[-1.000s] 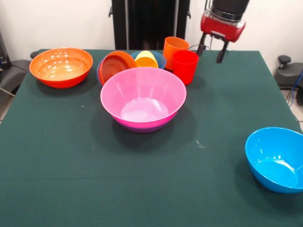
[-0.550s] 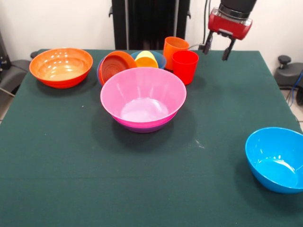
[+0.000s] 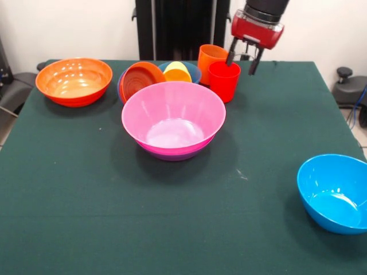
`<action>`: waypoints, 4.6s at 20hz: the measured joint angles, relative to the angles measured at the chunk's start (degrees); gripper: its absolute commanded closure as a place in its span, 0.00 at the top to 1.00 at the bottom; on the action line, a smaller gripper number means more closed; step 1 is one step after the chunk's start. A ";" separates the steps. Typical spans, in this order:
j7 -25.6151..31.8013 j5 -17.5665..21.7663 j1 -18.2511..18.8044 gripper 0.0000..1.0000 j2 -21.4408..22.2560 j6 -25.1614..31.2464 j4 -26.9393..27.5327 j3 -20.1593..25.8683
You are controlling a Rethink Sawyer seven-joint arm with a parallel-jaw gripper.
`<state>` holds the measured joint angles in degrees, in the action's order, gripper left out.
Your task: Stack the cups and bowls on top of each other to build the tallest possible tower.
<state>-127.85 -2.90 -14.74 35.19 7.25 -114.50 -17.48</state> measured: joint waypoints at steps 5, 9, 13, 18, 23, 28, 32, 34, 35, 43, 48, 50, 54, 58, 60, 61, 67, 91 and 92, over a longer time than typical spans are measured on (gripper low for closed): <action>0.00 0.01 -0.07 1.00 0.01 0.01 0.00 -0.95; 0.00 0.01 0.43 1.00 0.01 0.01 -0.05 -0.57; 0.00 0.00 2.65 1.00 0.00 -0.01 -0.50 1.19; 0.00 0.40 6.46 1.00 -0.16 -1.18 -1.39 3.50; 0.00 2.28 10.40 1.00 -1.39 -4.84 -2.73 6.08; 0.00 3.42 12.18 1.00 -1.25 -7.80 -3.59 7.16; 0.00 3.44 12.33 1.00 -0.98 -8.53 -3.98 7.63; 0.00 3.45 12.13 1.00 -0.87 -8.53 -4.07 7.65; 0.00 3.45 11.96 1.00 -0.82 -8.53 -4.11 7.64; 0.00 3.40 9.91 1.00 -0.65 -8.54 -4.12 7.49; 0.00 2.97 8.19 1.00 -0.49 -8.53 -4.13 7.18; 0.00 2.67 7.53 1.00 -0.50 -8.51 -4.15 7.10; 0.00 2.31 6.01 1.00 -0.78 -8.50 -4.36 7.12; 0.00 2.24 4.14 1.00 -1.21 -8.50 -4.79 7.09; 0.00 2.23 3.49 1.00 -1.19 -8.50 -4.99 7.09; 0.00 2.23 2.97 1.00 -1.19 -8.50 -5.18 7.08; 0.00 1.82 1.15 1.00 -1.19 -8.50 -5.92 6.55; 0.00 1.75 2.82 0.00 -6.99 -11.50 -6.74 4.56; 0.00 1.76 2.95 0.00 -7.00 -11.49 -6.77 4.53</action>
<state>-127.85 -1.14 -11.79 28.18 -4.24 -121.27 -12.95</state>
